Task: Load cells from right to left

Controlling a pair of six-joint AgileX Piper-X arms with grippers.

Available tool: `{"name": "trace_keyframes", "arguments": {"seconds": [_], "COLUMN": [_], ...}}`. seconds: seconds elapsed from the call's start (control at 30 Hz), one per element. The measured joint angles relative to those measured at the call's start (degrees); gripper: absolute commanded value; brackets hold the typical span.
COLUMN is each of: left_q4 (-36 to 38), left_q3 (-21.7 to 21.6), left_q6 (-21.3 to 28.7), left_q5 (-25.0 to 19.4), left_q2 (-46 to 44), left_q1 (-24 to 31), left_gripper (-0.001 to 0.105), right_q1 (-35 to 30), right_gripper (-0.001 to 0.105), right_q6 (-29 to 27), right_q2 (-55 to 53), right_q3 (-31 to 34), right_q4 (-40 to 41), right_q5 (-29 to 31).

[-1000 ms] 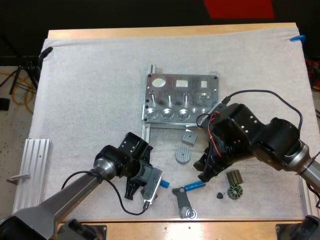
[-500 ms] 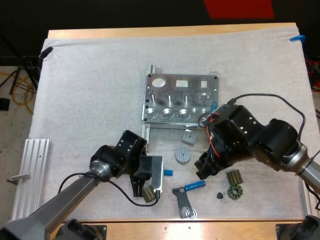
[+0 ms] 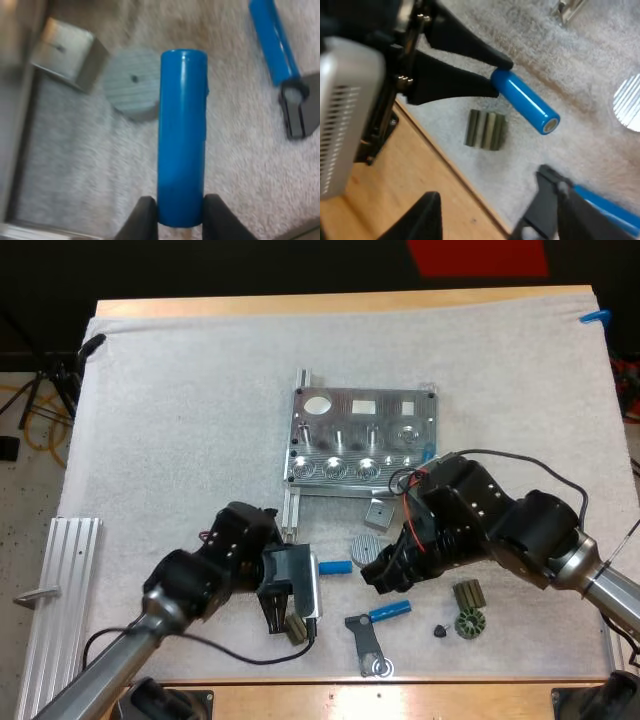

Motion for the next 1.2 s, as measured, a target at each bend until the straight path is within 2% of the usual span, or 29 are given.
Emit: {"name": "trace_keyframes", "arguments": {"seconds": [0.17,0.43,0.6,0.8,1.2], "left_q4": [0.85,1.76,1.76,1.76,-0.41], "left_q3": [0.00,0.00,0.00,0.00,0.00], "left_q6": [-1.09,-1.22,-1.22,-1.33,-1.29], "left_q5": [0.09,3.63,5.26,7.66,7.91], "left_q2": [-6.38,-13.84,-15.45,-15.44,-15.44], "left_q1": [0.00,0.00,0.00,0.00,0.00], "left_gripper": [0.002,0.002,0.002,0.002,0.002], "right_q1": [-1.25,-2.77,-2.77,-2.77,-2.77], "right_gripper": [0.051,0.051,0.051,0.051,0.051], "right_q6": [3.94,11.73,15.18,16.50,19.16], "right_q2": [0.00,0.00,0.00,0.00,1.71], "right_q3": [1.76,5.54,7.60,7.69,7.69], "right_q4": [-3.27,-12.30,-16.48,-18.29,-19.49], "right_q5": [-5.11,-11.48,-12.13,-12.65,-13.60]}}
